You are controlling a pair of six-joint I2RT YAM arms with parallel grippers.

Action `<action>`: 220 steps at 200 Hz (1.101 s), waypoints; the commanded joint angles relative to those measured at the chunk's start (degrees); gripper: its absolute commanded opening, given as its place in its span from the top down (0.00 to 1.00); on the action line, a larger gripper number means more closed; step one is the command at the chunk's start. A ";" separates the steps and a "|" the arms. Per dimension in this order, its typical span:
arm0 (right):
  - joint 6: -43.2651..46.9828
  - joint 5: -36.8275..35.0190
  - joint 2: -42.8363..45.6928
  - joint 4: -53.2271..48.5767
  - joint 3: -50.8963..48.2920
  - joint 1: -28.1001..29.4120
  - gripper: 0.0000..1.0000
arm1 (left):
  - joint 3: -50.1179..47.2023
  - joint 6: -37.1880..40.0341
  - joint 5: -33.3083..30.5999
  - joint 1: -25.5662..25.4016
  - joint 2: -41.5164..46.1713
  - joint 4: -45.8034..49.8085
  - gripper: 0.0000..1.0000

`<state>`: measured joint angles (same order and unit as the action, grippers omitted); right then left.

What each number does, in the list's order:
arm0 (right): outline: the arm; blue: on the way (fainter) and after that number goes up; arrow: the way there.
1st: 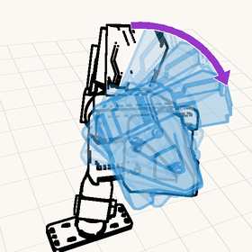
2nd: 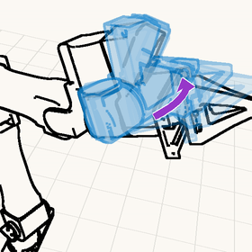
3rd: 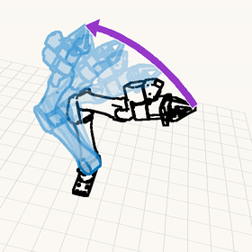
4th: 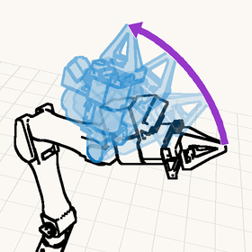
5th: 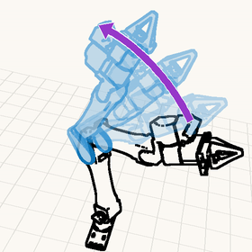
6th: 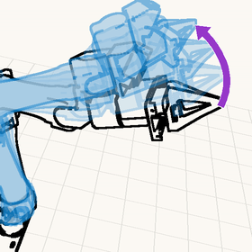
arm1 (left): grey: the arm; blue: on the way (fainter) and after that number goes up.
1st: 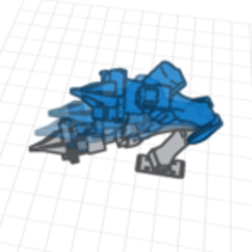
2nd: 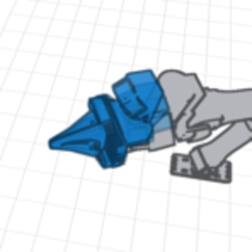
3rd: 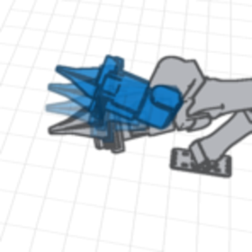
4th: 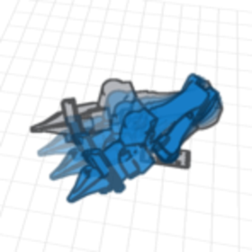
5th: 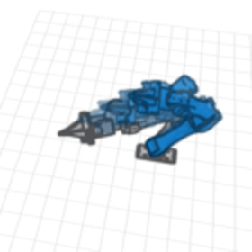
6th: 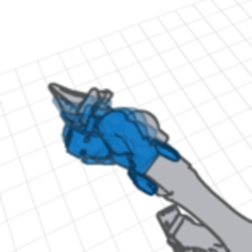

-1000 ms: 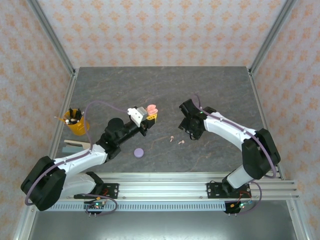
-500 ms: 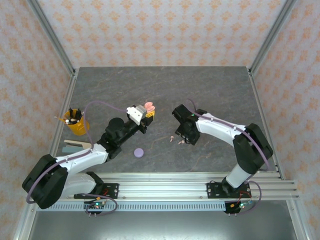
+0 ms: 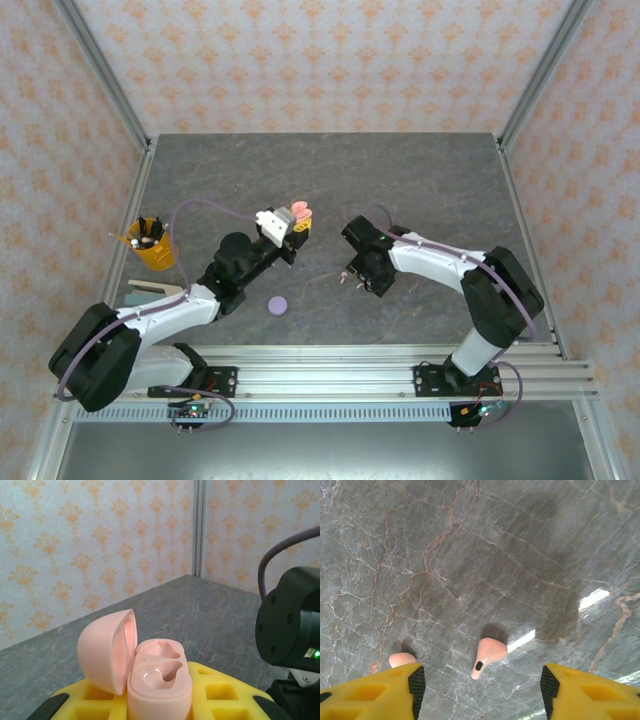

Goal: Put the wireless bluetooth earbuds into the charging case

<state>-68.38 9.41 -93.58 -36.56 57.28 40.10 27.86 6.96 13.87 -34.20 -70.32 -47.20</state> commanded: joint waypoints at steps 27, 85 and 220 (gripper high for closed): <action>-3.47 1.31 -2.89 3.57 -1.02 0.25 0.36 | 1.89 -0.37 -1.01 -0.35 -0.42 -2.57 1.00; -3.15 0.23 -4.94 3.58 0.59 0.00 0.36 | 2.20 -0.19 -1.02 -0.35 -0.77 -1.93 1.00; 0.53 0.28 -3.05 1.68 3.45 -3.97 0.40 | 1.86 -0.81 -1.20 -0.35 -0.50 -1.74 1.00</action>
<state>-68.73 10.90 -98.63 -32.93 59.99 36.25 28.27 6.94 13.85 -34.20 -70.67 -47.35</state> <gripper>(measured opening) 0.605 0.229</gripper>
